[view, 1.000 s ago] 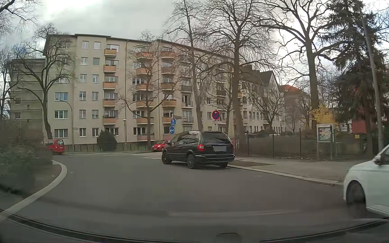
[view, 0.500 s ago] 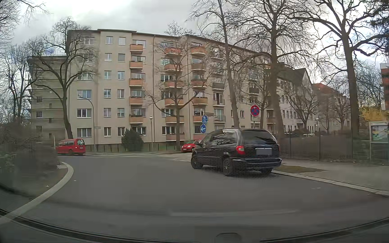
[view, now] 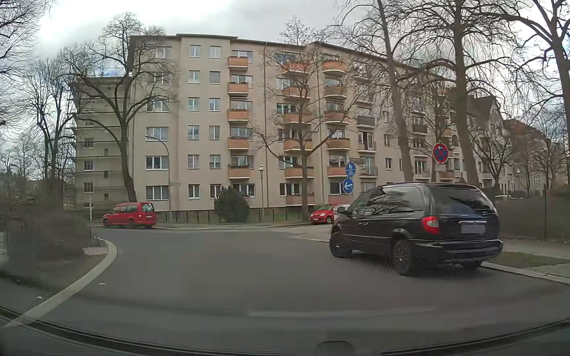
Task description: Follow the waypoints while adhering to traffic rules and regulations
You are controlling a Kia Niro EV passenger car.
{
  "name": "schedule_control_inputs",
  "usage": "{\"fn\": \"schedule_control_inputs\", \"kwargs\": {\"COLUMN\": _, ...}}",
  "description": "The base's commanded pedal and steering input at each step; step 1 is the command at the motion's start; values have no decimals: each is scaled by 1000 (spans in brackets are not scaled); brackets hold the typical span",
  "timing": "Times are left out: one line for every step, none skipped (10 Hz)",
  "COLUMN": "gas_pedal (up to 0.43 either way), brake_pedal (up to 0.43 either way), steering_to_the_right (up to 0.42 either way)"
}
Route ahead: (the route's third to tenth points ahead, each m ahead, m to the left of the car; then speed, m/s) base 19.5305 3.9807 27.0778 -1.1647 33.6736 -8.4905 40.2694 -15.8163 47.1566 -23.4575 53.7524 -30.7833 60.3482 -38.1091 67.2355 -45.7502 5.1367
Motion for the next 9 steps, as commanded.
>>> {"fn": "schedule_control_inputs", "kwargs": {"gas_pedal": 28, "brake_pedal": 30, "steering_to_the_right": -164}}
{"fn": "schedule_control_inputs", "kwargs": {"gas_pedal": 28, "brake_pedal": 37, "steering_to_the_right": -158}}
{"fn": "schedule_control_inputs", "kwargs": {"gas_pedal": 28, "brake_pedal": 30, "steering_to_the_right": -151}}
{"fn": "schedule_control_inputs", "kwargs": {"gas_pedal": 28, "brake_pedal": 30, "steering_to_the_right": -146}}
{"fn": "schedule_control_inputs", "kwargs": {"gas_pedal": 28, "brake_pedal": 37, "steering_to_the_right": -140}}
{"fn": "schedule_control_inputs", "kwargs": {"gas_pedal": 28, "brake_pedal": 30, "steering_to_the_right": -135}}
{"fn": "schedule_control_inputs", "kwargs": {"gas_pedal": 28, "brake_pedal": 30, "steering_to_the_right": -130}}
{"fn": "schedule_control_inputs", "kwargs": {"gas_pedal": 0, "brake_pedal": 30, "steering_to_the_right": -126}}
{"fn": "schedule_control_inputs", "kwargs": {"gas_pedal": 0, "brake_pedal": 37, "steering_to_the_right": -122}}
